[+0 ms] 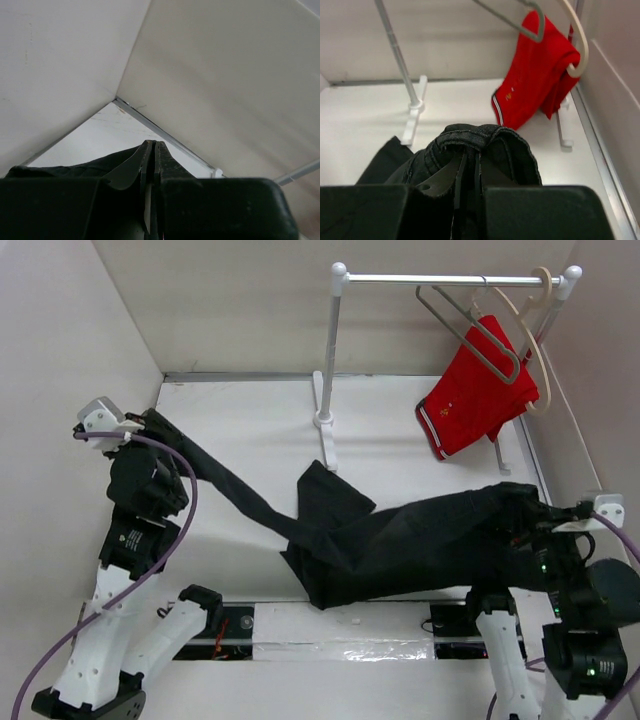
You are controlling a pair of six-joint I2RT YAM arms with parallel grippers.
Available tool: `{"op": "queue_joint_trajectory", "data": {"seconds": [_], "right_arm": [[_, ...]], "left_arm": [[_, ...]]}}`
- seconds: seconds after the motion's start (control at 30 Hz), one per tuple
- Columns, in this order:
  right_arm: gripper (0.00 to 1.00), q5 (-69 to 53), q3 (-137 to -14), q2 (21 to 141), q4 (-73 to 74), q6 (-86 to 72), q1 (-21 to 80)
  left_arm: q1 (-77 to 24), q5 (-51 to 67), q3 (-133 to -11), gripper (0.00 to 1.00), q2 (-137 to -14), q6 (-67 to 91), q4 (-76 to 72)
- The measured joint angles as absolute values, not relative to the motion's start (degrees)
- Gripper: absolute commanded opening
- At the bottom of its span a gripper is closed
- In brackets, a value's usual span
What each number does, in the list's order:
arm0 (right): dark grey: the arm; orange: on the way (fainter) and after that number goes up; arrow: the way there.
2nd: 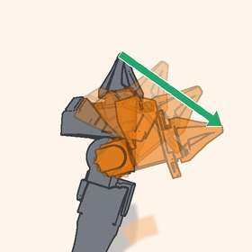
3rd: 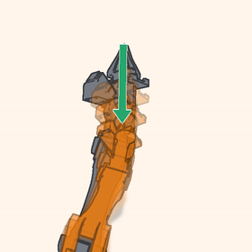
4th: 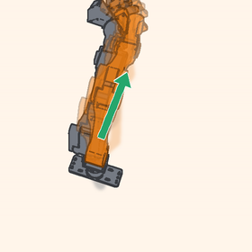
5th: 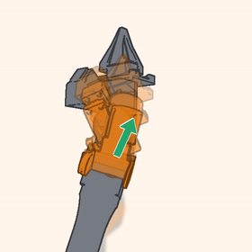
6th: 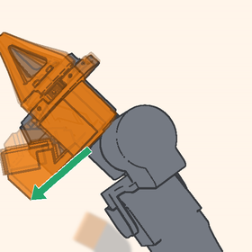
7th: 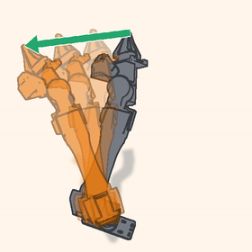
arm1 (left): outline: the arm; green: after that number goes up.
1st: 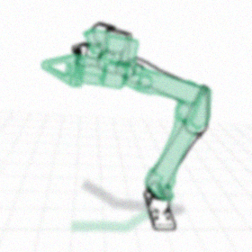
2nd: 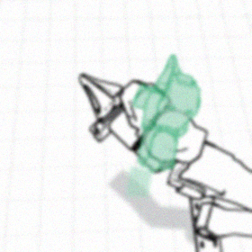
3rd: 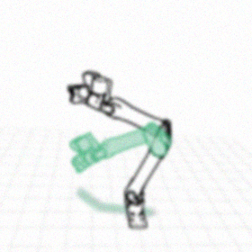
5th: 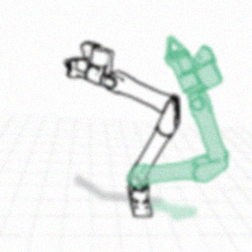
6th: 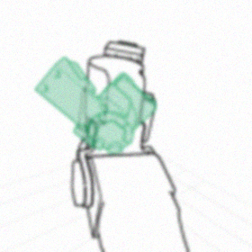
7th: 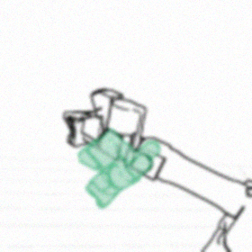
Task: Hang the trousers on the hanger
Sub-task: Flatten out the trousers at the center of the board.
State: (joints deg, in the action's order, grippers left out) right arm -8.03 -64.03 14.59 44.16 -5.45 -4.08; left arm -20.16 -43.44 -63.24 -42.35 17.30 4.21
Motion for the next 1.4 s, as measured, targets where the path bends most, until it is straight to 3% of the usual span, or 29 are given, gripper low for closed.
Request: {"op": "queue_joint_trajectory", "data": {"seconds": [0.13, 0.27, 0.47, 0.87, 0.93, 0.97, 1.03, 1.07, 1.17, 1.23, 1.33, 1.37, 1.4], "right_arm": [[0.00, -3.77, -54.59, 15.94, 43.40, -5.87, -1.21], [0.00, 1.17, -44.71, 25.45, 41.25, -7.84, -0.01], [0.00, 9.28, -41.41, 35.90, 34.59, -9.93, -0.82], [0.06, 0.10, -43.90, 68.01, 11.31, -12.49, -22.33], [0.18, -3.49, -43.86, 72.36, 8.84, -13.82, -24.71], [0.32, -5.15, -43.51, 73.38, 7.46, -14.70, -25.61], [0.56, -7.40, -43.13, 73.76, 5.13, -16.14, -26.06], [0.80, -7.81, -43.27, 73.54, 4.03, -16.45, -25.52], [0.86, -7.79, -45.04, 71.88, 3.42, -15.75, -21.52], [0.83, -7.18, -45.74, 68.60, 3.38, -14.76, -17.10], [0.34, -5.85, -45.45, 60.20, 3.27, -12.38, -7.77], [0.00, -5.69, -45.12, 57.47, 2.83, -11.55, -4.16], [0.00, -5.56, -44.75, 54.70, 2.46, -10.70, -0.12]], "left_arm": [[-20.14, -46.30, -62.48, 0.00, -44.31, 16.19, 2.50], [-18.76, -48.47, -59.64, 0.00, -50.26, 15.88, 0.25], [-8.21, -41.82, -59.51, 0.00, -64.58, 20.34, -0.19], [-3.31, -36.42, -67.68, 0.00, -82.48, 23.35, -4.89], [-3.25, -35.64, -68.42, 0.10, -85.78, 23.22, -6.17], [-3.25, -34.74, -68.49, 0.29, -87.22, 23.03, -6.79], [-3.25, -32.84, -69.28, 0.48, -90.04, 22.41, -7.03], [-3.25, -31.75, -70.70, 0.57, -91.66, 22.17, -6.72], [-3.27, -28.95, -76.23, 0.69, -96.18, 21.28, -6.13], [-3.84, -27.77, -77.82, 0.71, -97.08, 20.86, -6.44], [-5.21, -26.55, -77.14, 0.54, -95.70, 21.06, -6.68], [-6.50, -26.28, -76.07, 0.45, -94.61, 21.41, -6.79], [-8.54, -26.11, -74.43, 0.21, -92.95, 21.78, -6.85]]}}
